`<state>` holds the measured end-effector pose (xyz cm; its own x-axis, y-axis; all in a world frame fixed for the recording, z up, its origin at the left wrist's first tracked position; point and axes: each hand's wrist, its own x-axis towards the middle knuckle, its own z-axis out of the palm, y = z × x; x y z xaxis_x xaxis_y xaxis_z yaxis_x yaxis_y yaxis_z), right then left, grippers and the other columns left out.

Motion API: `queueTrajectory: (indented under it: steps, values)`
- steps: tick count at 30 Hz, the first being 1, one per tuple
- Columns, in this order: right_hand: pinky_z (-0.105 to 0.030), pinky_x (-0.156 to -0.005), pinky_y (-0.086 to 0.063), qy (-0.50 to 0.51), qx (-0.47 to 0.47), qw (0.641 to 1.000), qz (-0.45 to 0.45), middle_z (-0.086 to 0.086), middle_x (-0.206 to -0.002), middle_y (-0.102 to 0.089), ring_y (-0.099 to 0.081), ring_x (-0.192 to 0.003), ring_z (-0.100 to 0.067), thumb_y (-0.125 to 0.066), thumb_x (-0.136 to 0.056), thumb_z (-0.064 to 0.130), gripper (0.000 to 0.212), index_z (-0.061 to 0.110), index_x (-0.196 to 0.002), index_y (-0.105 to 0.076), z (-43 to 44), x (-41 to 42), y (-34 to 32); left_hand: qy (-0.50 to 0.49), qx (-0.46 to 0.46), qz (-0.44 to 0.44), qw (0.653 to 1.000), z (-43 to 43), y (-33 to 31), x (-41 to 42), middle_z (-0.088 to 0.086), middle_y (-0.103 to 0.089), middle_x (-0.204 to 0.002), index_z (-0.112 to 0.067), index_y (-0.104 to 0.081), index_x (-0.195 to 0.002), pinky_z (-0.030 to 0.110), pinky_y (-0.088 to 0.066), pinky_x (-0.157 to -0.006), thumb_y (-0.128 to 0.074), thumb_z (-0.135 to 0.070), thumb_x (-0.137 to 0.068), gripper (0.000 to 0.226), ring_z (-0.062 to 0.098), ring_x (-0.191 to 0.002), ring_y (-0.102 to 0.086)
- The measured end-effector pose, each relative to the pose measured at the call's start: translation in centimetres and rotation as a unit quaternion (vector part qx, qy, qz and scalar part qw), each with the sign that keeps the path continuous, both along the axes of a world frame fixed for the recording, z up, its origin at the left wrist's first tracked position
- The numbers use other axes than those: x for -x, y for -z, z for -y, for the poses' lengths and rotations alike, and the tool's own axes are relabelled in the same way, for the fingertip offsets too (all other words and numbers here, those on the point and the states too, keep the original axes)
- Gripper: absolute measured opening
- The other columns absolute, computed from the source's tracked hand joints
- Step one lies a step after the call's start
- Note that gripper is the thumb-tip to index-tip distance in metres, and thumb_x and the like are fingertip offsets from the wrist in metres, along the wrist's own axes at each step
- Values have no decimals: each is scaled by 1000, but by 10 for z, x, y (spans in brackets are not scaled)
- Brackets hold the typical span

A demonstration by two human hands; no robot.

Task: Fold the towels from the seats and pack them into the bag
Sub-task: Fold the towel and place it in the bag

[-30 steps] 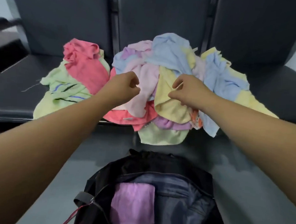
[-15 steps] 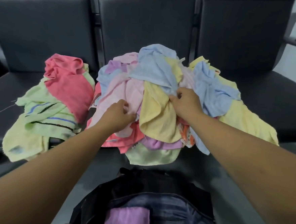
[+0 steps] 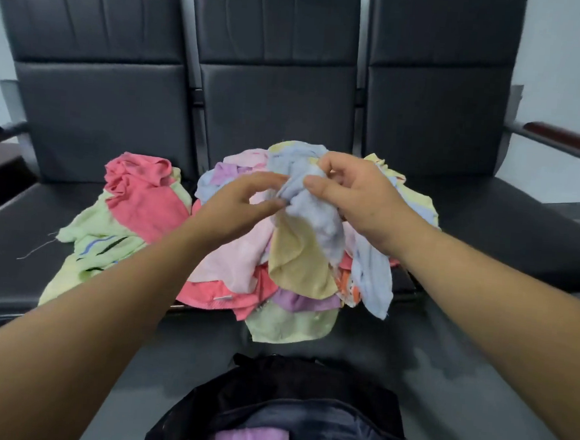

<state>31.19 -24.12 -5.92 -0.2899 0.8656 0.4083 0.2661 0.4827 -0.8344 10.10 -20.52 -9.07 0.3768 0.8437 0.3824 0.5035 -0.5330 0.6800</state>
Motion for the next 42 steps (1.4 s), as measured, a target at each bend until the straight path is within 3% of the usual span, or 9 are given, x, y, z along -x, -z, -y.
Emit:
queueTrajectory:
  steps: [3, 6, 13, 21, 27, 33, 35, 38, 42]
  values:
    - [-39, -69, -36, 13, 10, 999, -42, -27, -76, -56, -47, -76, -25, -67, -90, 28, 32, -3, -92, -59, 14, -9, -21, -30, 16, -6, 999, 13, -22, 2, 8, -68, -93, -6, -66, -97, 37, -45, -85, -55, -45, -86, 41, 17, -84, -57]
    - [-35, -66, -39, 51, 8, 996, 77, -27, -80, -60, -48, -68, -27, -73, -91, 33, 29, 5, -93, -66, 25, -23, -38, -81, -25, 6, 996, 26, -42, 9, -18, -61, -69, -17, -65, -84, 32, -41, -73, -57, -25, -96, 16, 7, -71, -51]
    - [-22, -50, -26, 124, 48, 918, 375, -3, -62, -40, -34, -58, -14, -72, -91, 24, 37, 5, -65, -53, 46, -59, -51, -118, -110, -180, 970, 62, -109, 17, -9, -63, -76, -21, -65, -90, 11, -38, -58, -55, -26, -102, 16, 2, -66, -55]
    - [-23, -61, -58, 141, 90, 985, -39, -10, -87, -72, -70, -70, -16, -64, -97, 5, 12, 10, -97, -75, 65, -69, -93, -266, -45, -298, 916, 68, -119, 65, 10, -69, -98, -11, -65, -95, 31, -40, -72, -48, -11, -97, 17, 27, -85, -57]
    - [-25, -67, -59, 177, 138, 964, -145, -18, -94, -69, -67, -71, -17, -64, -97, 4, 15, 0, -110, -70, 76, -51, -129, -316, 16, 18, 949, 83, -163, 53, 15, -67, -90, -13, -62, -89, 40, -53, -78, -51, -9, -95, 13, 30, -81, -60]
    - [-14, -52, -42, -126, 175, 885, -413, 1, -70, -58, -46, -56, -5, -51, -100, 12, 28, 10, -85, -75, 106, -77, -202, 51, 104, 335, 935, 149, -259, 52, 7, -66, -82, -12, -66, -95, 22, -52, -59, -57, -7, -94, 11, 16, -68, -63]
    - [-23, -73, -55, -111, 155, 908, -373, -3, -87, -70, -64, -75, -12, -57, -98, 16, 22, 10, -95, -78, 107, -85, -215, -46, 35, 104, 993, 151, -274, 60, 9, -65, -84, -12, -64, -91, 25, -47, -58, -59, -9, -95, 7, 18, -66, -59]
    - [-28, -65, -53, 127, 118, 979, -112, -6, -82, -69, -60, -73, -19, -70, -94, 18, 20, 2, -106, -72, 105, -83, -210, -239, -57, -330, 911, 143, -273, 64, 9, -62, -98, -9, -62, -101, 31, -37, -71, -51, -20, -103, 16, 24, -83, -53]
    - [-21, -51, -42, 189, 87, 973, -96, -7, -80, -60, -45, -57, -10, -73, -93, 22, 22, 3, -104, -71, 112, -77, -203, -244, -40, -282, 927, 148, -259, 68, 6, -64, -95, -11, -68, -104, 31, -39, -72, -56, -25, -101, 19, 24, -86, -55]
